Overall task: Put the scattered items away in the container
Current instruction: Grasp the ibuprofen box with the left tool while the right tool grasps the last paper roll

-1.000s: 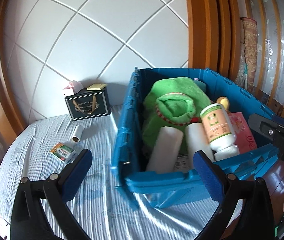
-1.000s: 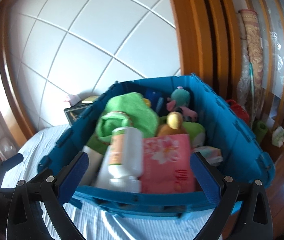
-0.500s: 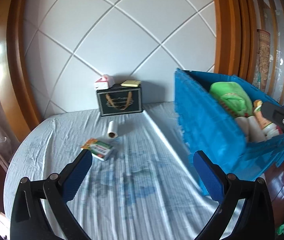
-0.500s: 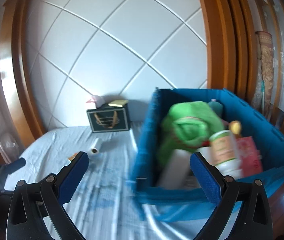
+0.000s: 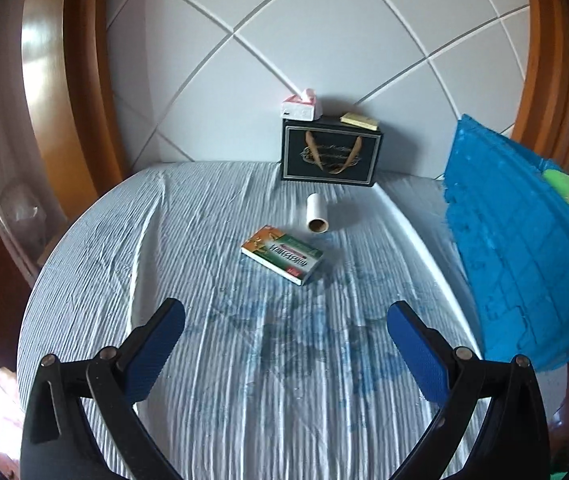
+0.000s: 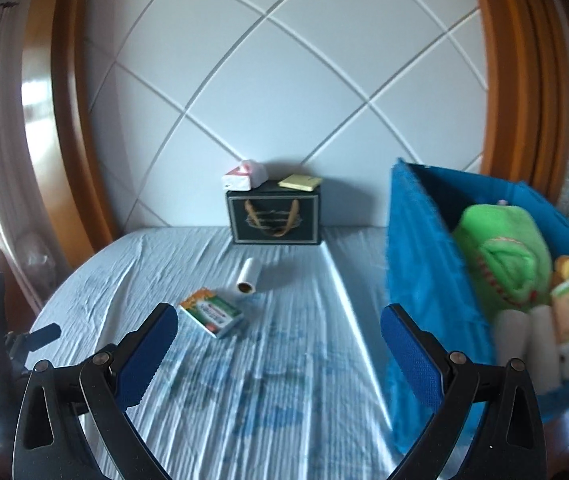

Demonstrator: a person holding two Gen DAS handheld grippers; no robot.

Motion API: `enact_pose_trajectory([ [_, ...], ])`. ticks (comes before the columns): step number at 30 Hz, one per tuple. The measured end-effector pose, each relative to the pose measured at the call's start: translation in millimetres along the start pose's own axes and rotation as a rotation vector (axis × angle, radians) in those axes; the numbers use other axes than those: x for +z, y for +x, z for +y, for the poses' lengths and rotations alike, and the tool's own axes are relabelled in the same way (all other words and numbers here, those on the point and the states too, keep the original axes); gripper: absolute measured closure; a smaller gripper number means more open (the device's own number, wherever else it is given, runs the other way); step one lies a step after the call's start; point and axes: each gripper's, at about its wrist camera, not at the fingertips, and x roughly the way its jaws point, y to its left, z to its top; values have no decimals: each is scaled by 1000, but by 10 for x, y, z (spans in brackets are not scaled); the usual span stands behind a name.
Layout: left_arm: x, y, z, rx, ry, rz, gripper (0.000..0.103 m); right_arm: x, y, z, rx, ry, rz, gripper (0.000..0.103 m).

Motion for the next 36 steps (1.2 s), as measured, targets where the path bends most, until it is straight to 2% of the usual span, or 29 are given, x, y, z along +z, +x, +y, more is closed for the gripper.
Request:
enact_pose_trajectory([
  [5,115,531,126,88,-29,84,0,8,723,79,96,-24,77,0],
  [7,114,771,162,110,-42,123,0,-40,1049,47,103,-33,121,0],
  [13,35,1442,261,138,-65,243,0,-250,1923,-64,90,-20,295,0],
  [21,50,2365,364,131,-48,358,0,-513,2901,-11,38,-34,449,0],
  [30,197,3314,550,132,-35,436,0,-522,4013,125,-35,-94,514,0],
  [33,242,3575,584,129,-32,455,0,-563,4299,173,-67,-130,542,0],
  [36,302,3785,631,140,-36,460,0,-685,4469,276,-50,-185,593,0],
])
